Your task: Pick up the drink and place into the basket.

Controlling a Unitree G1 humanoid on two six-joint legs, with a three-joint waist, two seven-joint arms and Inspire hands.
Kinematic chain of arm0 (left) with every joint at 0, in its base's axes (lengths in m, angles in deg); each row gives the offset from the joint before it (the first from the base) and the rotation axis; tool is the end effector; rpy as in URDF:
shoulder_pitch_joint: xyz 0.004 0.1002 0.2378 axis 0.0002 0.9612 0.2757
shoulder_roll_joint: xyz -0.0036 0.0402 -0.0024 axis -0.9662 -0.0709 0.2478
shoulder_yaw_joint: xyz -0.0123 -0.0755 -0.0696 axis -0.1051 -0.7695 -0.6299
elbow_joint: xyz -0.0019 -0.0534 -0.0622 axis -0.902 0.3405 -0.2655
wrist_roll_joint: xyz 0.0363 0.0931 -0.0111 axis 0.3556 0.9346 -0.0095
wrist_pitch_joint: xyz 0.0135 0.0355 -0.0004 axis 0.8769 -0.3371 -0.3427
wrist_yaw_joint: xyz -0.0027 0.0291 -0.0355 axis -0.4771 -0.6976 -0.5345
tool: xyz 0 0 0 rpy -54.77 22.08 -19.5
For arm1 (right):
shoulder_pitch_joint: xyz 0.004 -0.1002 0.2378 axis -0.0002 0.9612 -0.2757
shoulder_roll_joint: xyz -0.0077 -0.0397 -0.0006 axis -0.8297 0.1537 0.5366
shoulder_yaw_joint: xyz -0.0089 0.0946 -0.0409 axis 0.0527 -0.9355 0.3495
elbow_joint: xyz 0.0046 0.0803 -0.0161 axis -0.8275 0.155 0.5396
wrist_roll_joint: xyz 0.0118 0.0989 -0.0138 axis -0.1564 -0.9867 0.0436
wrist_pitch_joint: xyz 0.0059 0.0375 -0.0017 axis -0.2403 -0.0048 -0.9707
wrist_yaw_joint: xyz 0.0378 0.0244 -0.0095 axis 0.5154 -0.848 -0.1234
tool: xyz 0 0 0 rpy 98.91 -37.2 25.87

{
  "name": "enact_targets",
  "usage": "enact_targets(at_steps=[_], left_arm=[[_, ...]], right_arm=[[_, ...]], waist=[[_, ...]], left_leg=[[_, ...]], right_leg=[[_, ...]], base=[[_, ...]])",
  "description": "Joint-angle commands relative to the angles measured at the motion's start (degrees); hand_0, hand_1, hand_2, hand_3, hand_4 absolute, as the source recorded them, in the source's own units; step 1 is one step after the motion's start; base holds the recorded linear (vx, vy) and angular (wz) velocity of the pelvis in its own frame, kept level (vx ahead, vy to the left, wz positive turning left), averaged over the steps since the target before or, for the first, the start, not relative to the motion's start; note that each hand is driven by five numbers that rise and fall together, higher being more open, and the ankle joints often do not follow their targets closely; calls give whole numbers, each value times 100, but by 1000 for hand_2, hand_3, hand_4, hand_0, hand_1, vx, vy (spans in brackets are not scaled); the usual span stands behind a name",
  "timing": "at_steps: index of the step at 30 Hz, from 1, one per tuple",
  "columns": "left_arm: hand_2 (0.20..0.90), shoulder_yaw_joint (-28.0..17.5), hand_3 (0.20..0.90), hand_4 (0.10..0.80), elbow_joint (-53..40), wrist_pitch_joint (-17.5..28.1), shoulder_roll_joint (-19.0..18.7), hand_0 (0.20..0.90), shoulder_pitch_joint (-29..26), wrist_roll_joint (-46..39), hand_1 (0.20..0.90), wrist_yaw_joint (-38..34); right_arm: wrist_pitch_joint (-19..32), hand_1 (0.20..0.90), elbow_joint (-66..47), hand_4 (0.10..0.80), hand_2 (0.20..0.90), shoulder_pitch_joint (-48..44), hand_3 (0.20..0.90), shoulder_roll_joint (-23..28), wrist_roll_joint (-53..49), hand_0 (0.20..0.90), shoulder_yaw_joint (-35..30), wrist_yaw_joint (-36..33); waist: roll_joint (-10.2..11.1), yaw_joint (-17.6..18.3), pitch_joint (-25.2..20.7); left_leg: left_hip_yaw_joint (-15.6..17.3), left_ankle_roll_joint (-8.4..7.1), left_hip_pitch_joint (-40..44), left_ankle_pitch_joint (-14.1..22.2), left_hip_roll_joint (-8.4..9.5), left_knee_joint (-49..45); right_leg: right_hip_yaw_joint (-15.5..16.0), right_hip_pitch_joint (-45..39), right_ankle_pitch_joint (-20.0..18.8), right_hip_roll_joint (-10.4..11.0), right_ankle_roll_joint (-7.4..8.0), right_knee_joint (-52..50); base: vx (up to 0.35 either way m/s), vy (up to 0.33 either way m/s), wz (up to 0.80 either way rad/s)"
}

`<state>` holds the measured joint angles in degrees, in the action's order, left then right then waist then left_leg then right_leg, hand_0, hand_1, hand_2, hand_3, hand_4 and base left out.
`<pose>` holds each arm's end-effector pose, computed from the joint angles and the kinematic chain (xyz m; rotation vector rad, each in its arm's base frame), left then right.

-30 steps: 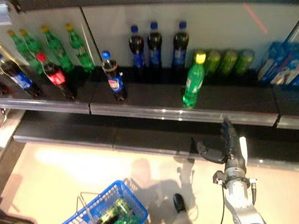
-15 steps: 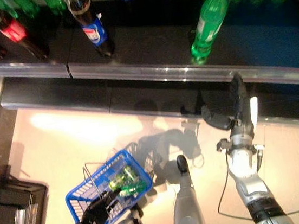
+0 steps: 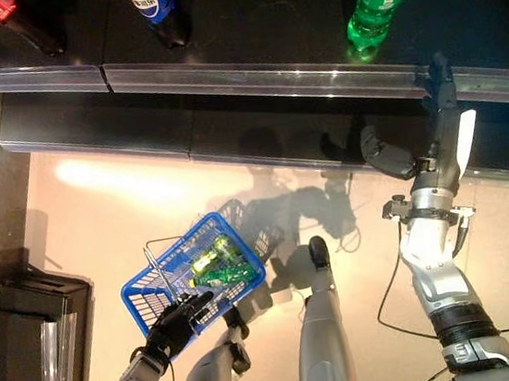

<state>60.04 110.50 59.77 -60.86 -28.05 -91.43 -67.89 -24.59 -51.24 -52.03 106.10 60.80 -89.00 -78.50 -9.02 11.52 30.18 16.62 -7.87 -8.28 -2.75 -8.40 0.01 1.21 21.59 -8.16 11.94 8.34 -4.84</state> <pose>0.1789 0.1951 -0.0789 -0.7208 0.5982 0.0645 0.2544 -0.2677 0.1262 -0.3533 -0.5585 -0.4842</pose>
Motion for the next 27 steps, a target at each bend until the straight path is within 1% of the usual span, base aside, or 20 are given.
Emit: enact_targets(at_steps=[1, 10, 18, 23, 27], left_arm=[[300, -142, 200, 100, -320, 589, -420, 300, 447, -368, 300, 563], [300, -34, 200, 100, -366, 533, -361, 300, 460, -364, 300, 557], [300, 1, 200, 100, -377, 475, -356, 300, 506, -323, 300, 601], [300, 68, 200, 100, -383, 460, -354, 300, 487, -307, 300, 602], [300, 121, 200, 100, -405, 427, -382, 300, 467, -271, 300, 582]], right_arm=[[543, 900, -667, 800, 900, -564, 900, 541, -55, 900, -595, -205], [420, 900, -503, 800, 900, -934, 900, 891, -329, 900, -750, -30], [239, 900, -281, 800, 900, -1331, 900, 1213, -571, 900, -668, 244], [9, 900, -106, 800, 900, -1629, 900, 1288, -991, 900, -556, 531], [-200, 900, 246, 800, 900, -1957, 900, 1381, -1797, 900, -473, 1233]], waist=[[24, 33, -321], [-128, 7, -381], [-214, -44, -440], [-226, -88, -457], [-231, -143, -464]], left_leg=[[-368, 78, -461, 397, -349, -1206], [-331, 35, -349, 306, -290, -1035], [-314, 1, -293, 272, -248, -983], [-317, -9, -272, 264, -234, -973], [-332, -21, -279, 259, -230, -976]], right_leg=[[76, 178, 1013, 174, -237, -1221], [122, 62, 1001, 231, -236, -1093], [151, 4, 1003, 289, -240, -1049], [175, -51, 1012, 301, -251, -1019], [209, -72, 1009, 318, -261, -1003]], base=[[0, 0, 0], [0, 0, 0], [4, 7, 1], [0, 0, 0], [0, 0, 0]])
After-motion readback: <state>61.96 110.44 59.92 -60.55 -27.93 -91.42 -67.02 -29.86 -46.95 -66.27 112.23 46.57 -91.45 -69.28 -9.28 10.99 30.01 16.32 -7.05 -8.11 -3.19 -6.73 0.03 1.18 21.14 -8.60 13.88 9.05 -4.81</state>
